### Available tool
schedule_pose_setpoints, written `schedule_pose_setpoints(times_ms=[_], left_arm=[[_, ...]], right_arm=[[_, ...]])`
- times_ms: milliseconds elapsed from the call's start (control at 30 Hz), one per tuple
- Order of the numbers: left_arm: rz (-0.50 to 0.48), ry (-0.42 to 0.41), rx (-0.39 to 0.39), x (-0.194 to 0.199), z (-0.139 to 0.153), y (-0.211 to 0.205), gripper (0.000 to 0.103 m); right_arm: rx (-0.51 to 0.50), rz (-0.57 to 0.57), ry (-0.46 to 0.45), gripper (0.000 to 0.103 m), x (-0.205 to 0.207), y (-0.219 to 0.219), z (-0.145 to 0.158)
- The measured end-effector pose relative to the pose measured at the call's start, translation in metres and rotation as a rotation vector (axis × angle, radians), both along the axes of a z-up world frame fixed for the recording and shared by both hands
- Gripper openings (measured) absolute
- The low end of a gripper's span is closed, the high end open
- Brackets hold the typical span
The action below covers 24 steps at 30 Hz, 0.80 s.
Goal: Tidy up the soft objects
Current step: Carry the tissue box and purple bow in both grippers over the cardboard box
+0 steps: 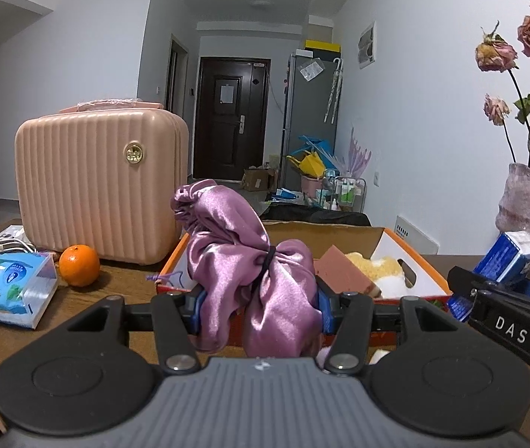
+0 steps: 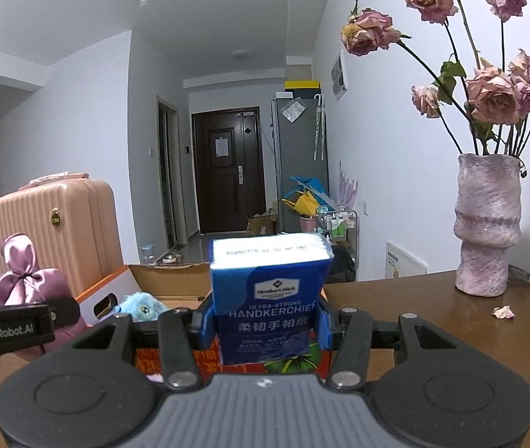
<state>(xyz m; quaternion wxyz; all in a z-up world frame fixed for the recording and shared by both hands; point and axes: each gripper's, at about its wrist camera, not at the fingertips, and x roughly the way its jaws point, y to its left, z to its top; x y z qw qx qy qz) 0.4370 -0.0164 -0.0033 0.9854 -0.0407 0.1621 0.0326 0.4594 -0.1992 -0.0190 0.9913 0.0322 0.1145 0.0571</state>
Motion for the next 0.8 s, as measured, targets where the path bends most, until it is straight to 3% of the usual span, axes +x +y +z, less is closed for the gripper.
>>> schedule_pose_setpoints(times_ms=[800], left_arm=[[0.018, -0.027, -0.024, 0.057, 0.01, 0.006, 0.054]], right_arm=[[-0.007, -0.021, -0.003, 0.049, 0.062, 0.017, 0.0]])
